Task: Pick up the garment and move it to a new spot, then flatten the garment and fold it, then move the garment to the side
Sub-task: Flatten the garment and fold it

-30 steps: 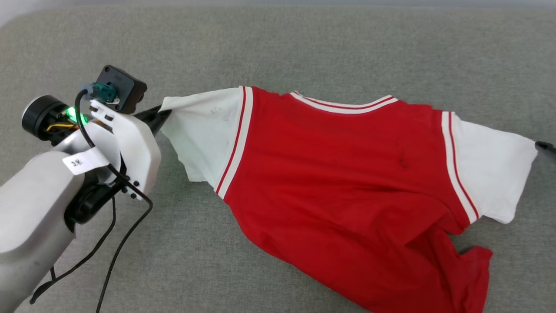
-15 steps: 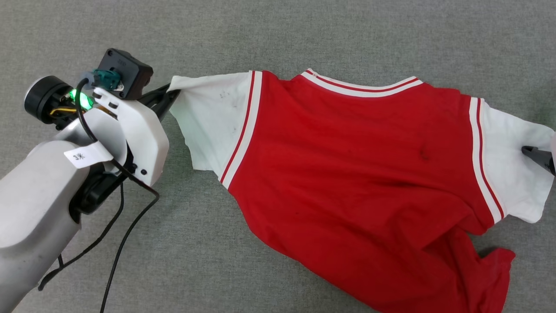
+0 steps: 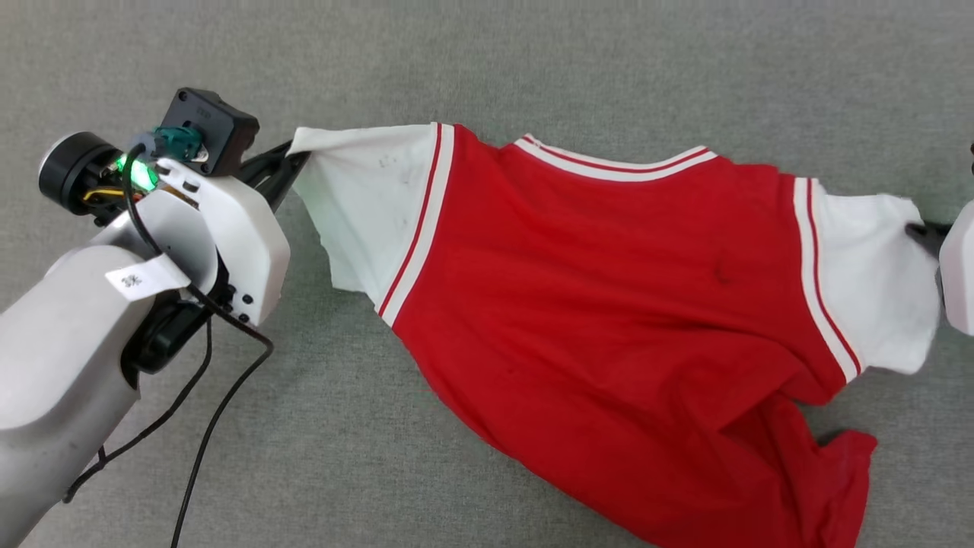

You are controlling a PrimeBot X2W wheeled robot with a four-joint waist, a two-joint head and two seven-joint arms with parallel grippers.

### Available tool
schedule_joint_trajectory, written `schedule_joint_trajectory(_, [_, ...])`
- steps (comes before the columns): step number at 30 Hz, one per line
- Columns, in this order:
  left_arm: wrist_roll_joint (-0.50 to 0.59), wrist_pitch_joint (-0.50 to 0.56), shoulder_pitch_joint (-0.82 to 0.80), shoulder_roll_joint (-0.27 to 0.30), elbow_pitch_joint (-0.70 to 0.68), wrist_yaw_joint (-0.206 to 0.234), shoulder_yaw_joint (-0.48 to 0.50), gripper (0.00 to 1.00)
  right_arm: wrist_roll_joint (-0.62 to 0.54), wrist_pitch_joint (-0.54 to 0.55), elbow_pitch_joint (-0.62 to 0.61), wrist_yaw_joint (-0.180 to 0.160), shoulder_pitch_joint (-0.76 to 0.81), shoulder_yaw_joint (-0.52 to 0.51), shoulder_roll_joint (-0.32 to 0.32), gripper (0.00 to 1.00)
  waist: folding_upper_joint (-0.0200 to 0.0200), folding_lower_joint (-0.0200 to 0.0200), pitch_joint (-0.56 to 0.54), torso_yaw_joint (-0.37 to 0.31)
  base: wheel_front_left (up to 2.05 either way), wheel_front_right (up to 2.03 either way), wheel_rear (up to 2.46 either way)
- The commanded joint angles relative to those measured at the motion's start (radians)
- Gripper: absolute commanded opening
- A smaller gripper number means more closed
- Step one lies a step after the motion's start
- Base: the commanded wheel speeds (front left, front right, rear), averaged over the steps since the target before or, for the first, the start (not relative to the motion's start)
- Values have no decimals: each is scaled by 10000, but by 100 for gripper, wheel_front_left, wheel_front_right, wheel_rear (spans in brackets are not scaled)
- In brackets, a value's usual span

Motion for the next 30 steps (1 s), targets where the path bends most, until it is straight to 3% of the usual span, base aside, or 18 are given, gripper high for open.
schedule_joint_trajectory(1, [82, -280, 86, -43, -18, 0, 80, 0, -100, -682, -168, -16, -323, 31, -75, 0, 0, -1, -447, -105, 0, 0, 0])
schedule_joint_trajectory(7, [422, -1109, 75, 138, -326, 269, 318, 0, -314, -2594, -621, -14, -462, -174, -160, 0, 0, -1, -1337, -269, 0, 0, 0])
schedule_joint_trajectory(14, [910, -1665, -285, 307, -972, 679, 585, 0, -491, -3567, -1275, -14, -520, -689, -77, 0, 0, -1, -2035, -352, 0, 0, 0])
schedule_joint_trajectory(22, [1439, -2074, -1267, 158, -1447, 1022, 991, 0, -950, -3981, -2282, -14, -867, -1756, 310, 0, 0, -1, -2714, -493, 0, 0, 0])
schedule_joint_trajectory(30, [1838, -2295, -2721, -359, -1193, 778, 1137, 0, -1487, -3669, -2805, -14, -1736, -2495, 1045, 0, 0, -1, -2716, -605, 0, 0, 0])
